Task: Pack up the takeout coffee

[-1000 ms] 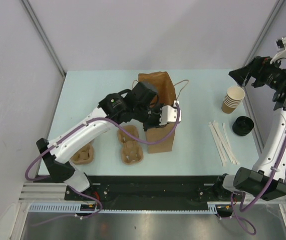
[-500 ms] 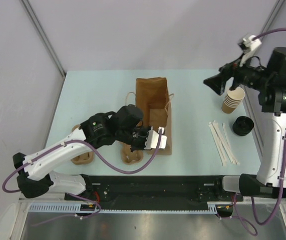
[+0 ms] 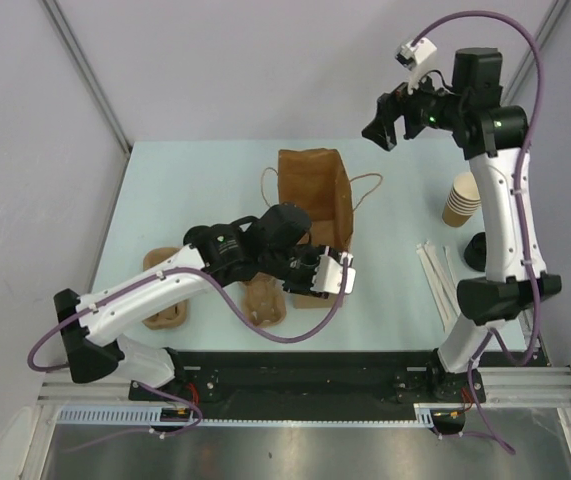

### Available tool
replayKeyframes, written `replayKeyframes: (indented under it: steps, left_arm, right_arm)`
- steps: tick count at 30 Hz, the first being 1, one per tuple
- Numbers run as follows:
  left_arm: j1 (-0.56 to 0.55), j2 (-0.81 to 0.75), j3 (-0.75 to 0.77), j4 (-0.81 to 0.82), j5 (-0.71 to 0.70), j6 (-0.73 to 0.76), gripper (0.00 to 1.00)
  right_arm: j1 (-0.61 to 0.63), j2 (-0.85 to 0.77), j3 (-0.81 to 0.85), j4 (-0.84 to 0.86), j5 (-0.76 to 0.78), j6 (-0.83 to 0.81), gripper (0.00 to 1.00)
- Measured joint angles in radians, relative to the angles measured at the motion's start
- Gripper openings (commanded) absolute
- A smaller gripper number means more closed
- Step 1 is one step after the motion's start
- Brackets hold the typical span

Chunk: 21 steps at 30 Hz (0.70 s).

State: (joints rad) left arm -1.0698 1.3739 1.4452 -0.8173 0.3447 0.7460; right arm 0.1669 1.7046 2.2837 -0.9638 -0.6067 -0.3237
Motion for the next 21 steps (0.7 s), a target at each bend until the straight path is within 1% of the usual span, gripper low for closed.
replayKeyframes:
  steps: [2,3,5,6,7,8,11,16,19,21]
  left_arm:
    - [0.0,0.025,0.018,0.009,-0.005,0.015,0.62]
    - [0.0,0.034,0.027,0.01,-0.008,0.018,0.71]
    - [0.0,0.061,0.065,0.008,-0.018,0.024,0.76]
    - [0.002,0.073,0.086,0.01,-0.023,0.023,0.86]
    - [0.005,0.082,0.105,0.014,-0.026,0.022,0.9]
    - [0.008,0.088,0.122,0.019,-0.028,0.023,0.99]
    - [0.023,0.087,0.165,0.031,-0.023,0.014,1.0]
    - [0.076,0.054,0.19,0.055,-0.006,-0.018,0.99]
    - [0.139,0.029,0.214,0.061,0.014,-0.068,1.0]
    - [0.202,0.011,0.232,0.075,0.032,-0.106,1.0]
  right_arm:
    - [0.01,0.065,0.047,-0.014,0.006,-0.039,1.0]
    - [0.014,0.089,0.058,-0.016,0.006,-0.057,1.0]
    - [0.023,0.121,0.071,-0.02,0.007,-0.098,1.0]
    - [0.027,0.131,0.074,-0.021,0.007,-0.114,1.0]
    - [0.035,0.141,0.079,-0.023,0.008,-0.135,1.0]
    - [0.044,0.15,0.084,-0.024,0.009,-0.159,1.0]
    - [0.082,0.174,0.101,-0.032,0.009,-0.226,1.0]
    - [0.157,0.226,0.128,-0.066,0.01,-0.337,0.99]
    - [0.188,0.261,0.129,-0.087,0.017,-0.384,1.0]
    - [0.199,0.284,0.129,-0.094,0.023,-0.403,1.0]
